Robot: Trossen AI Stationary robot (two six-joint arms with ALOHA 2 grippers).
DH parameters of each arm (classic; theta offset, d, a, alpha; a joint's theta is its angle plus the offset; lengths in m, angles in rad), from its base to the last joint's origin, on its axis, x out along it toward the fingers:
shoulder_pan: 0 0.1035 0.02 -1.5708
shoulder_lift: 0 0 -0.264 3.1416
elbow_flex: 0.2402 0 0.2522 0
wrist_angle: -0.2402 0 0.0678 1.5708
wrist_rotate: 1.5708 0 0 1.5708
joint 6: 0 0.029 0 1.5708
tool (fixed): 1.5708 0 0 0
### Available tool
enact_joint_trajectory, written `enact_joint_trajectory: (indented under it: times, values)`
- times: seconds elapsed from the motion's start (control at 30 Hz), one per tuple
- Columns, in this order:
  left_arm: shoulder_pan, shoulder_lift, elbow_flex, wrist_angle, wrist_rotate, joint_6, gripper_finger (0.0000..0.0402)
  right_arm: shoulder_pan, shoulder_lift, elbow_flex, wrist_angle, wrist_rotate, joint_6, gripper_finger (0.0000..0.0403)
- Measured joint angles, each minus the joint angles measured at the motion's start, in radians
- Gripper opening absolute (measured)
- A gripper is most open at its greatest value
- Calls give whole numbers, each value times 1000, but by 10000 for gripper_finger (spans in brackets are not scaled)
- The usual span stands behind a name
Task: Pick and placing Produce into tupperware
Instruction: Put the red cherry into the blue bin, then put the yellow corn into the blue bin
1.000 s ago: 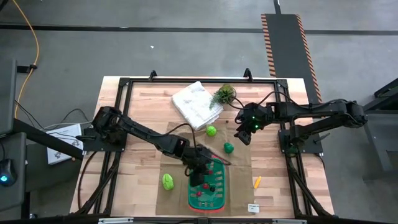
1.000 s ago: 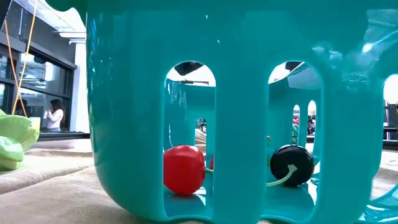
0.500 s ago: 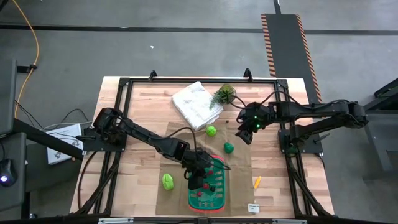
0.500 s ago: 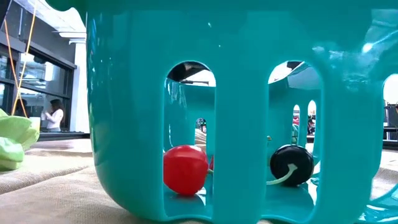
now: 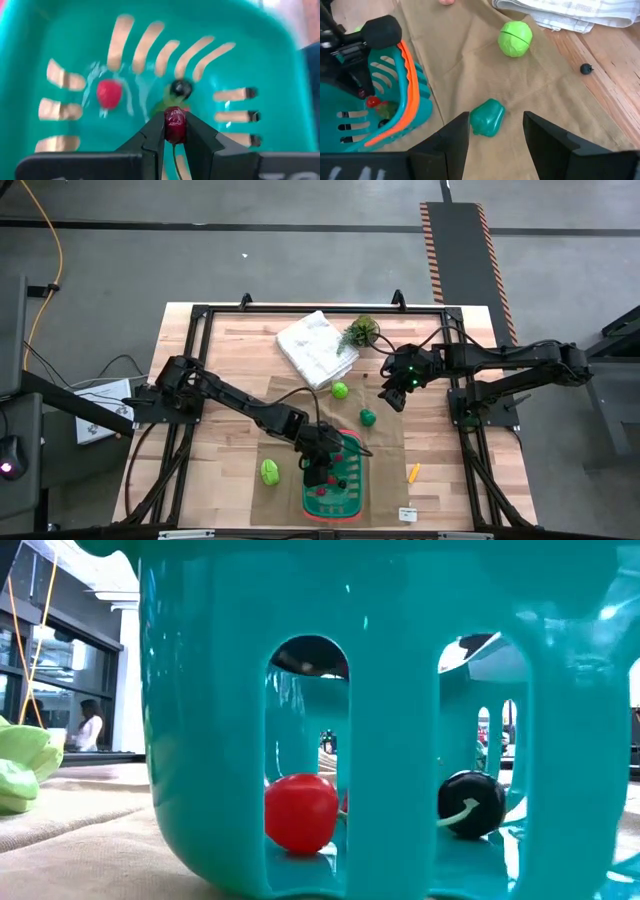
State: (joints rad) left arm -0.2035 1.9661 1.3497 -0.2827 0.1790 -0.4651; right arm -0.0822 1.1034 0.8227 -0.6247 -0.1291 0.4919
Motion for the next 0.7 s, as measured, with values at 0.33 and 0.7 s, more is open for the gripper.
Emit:
enact_joint_trajectory:
  times: [0.33,0.7]
  values:
    - [0,1,-1,1,-27,12,95,0,0,0,0,0,-2,177]
    - [10,1,50,-23,-7,31,113,0,0,0,0,0,-3,177]
